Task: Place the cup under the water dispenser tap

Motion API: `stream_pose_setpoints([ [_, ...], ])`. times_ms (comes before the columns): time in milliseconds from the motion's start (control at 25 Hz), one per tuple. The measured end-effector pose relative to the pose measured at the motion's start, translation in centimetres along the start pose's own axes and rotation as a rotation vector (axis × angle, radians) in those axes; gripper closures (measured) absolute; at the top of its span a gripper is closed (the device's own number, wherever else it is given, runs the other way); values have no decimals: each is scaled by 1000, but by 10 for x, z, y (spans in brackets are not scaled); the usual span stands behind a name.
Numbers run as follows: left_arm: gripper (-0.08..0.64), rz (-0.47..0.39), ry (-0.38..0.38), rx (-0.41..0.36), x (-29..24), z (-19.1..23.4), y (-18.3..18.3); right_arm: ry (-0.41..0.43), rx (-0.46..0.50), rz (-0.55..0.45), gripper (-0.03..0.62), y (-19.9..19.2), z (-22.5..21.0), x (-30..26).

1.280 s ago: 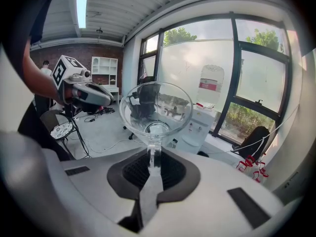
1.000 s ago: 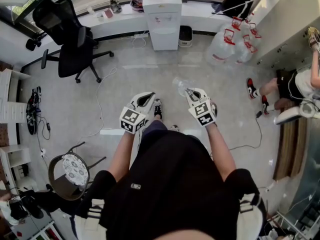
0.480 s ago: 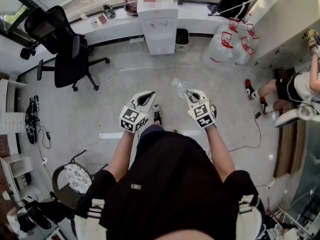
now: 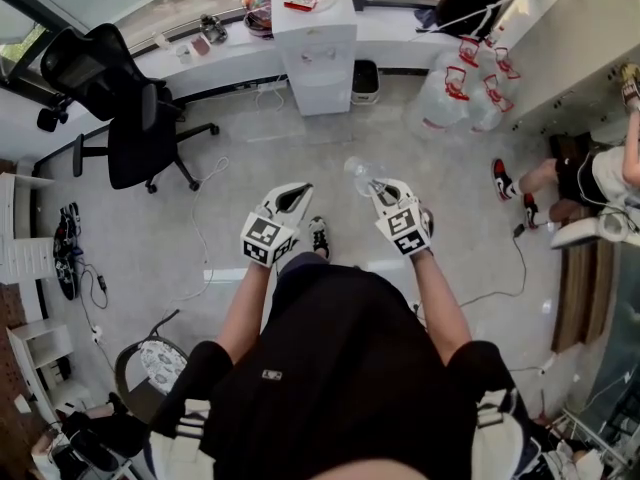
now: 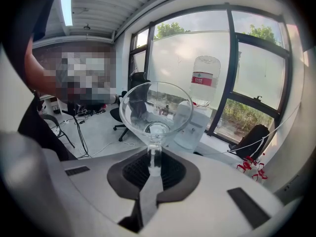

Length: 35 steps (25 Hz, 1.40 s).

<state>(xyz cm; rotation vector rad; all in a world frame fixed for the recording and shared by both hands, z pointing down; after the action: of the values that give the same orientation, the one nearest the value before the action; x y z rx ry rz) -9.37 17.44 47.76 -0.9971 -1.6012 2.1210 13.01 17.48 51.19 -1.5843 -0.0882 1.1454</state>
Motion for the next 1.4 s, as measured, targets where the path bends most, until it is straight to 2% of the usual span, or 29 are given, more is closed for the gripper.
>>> stream_pose_setpoints([
  [320, 560, 7, -13, -1, 0, 43, -2, -30, 2, 4, 583, 22, -1, -30],
  [760, 560, -34, -57, -18, -17, 100, 21, -92, -19, 22, 581, 50, -17, -60],
  [1400, 558, -13, -59, -2, -15, 156, 15, -86, -17, 51, 581, 72, -16, -104],
])
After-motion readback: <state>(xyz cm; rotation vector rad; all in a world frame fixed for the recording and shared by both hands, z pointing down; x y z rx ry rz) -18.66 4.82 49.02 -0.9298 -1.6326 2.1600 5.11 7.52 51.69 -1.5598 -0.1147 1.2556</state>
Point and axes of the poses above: the fingertips, and each gripper's own axes: x backward along the fingers, z to its left, y out of its top, the point moved 7 cm from there along x, backward along the fingers, and after that the axes turned 3 degrees about y, right-handed, at the moved point
